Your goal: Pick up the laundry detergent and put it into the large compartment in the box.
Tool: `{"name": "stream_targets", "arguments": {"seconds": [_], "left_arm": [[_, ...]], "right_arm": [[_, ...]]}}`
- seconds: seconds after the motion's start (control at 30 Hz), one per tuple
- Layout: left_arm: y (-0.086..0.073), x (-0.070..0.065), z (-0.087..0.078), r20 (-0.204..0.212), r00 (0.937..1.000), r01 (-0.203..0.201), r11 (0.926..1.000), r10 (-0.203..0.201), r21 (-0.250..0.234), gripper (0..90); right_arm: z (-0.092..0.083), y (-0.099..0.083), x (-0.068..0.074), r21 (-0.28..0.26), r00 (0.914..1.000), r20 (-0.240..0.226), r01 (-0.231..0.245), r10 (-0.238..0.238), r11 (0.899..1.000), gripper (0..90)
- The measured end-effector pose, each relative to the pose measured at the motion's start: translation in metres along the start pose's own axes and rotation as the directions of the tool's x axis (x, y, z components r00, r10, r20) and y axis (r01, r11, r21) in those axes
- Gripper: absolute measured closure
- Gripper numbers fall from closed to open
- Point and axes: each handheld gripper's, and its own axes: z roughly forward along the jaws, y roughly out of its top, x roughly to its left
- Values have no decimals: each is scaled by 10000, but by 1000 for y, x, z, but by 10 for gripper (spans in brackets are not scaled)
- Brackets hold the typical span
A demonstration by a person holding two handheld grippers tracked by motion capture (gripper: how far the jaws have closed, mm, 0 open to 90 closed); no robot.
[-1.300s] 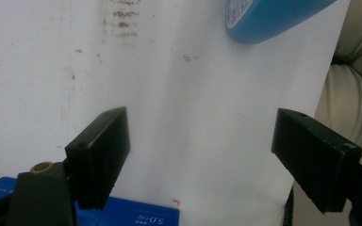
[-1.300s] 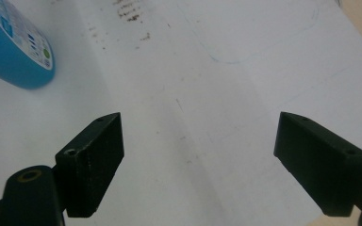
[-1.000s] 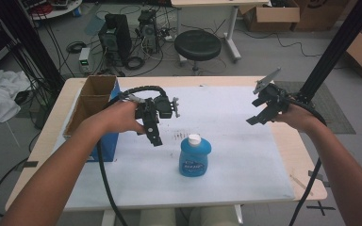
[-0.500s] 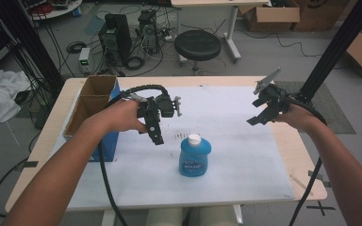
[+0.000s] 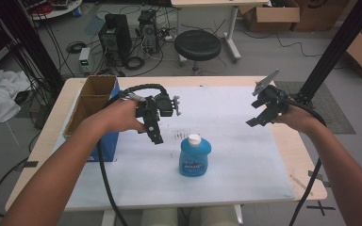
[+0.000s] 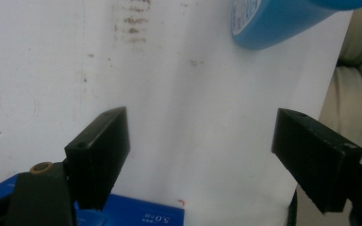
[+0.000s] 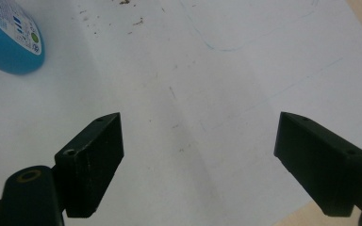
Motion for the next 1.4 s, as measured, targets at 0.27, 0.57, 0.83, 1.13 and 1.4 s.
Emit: {"name": "stream_targets", "arguments": {"seconds": [0.27, 0.57, 0.83, 1.13, 1.4], "left_arm": [[10, -10, -12, 48, 9996, -261, 9993, 262, -259, 204], [21, -23, -23, 165, 9978, -634, 9966, 644, -529, 199], [35, -35, -28, 115, 9934, -1134, 9920, 1142, -556, 199], [47, -43, -29, 142, 9873, -1570, 9859, 1581, -580, 198], [58, -50, -25, 188, 9813, -1901, 9800, 1915, -585, 199]], "right_arm": [[-1, 0, 2, -28, 10000, -60, 64, -65, 10000, 160], [-4, -1, 4, -148, 9999, -74, 86, -87, 9999, 159], [-5, 0, 4, -224, 9999, -102, 108, -110, 9997, 159], [-4, 1, 5, -206, 9998, -100, 164, -166, 9997, 162], [-6, -1, 4, -269, 9999, -86, 124, -126, 9996, 158]]}}
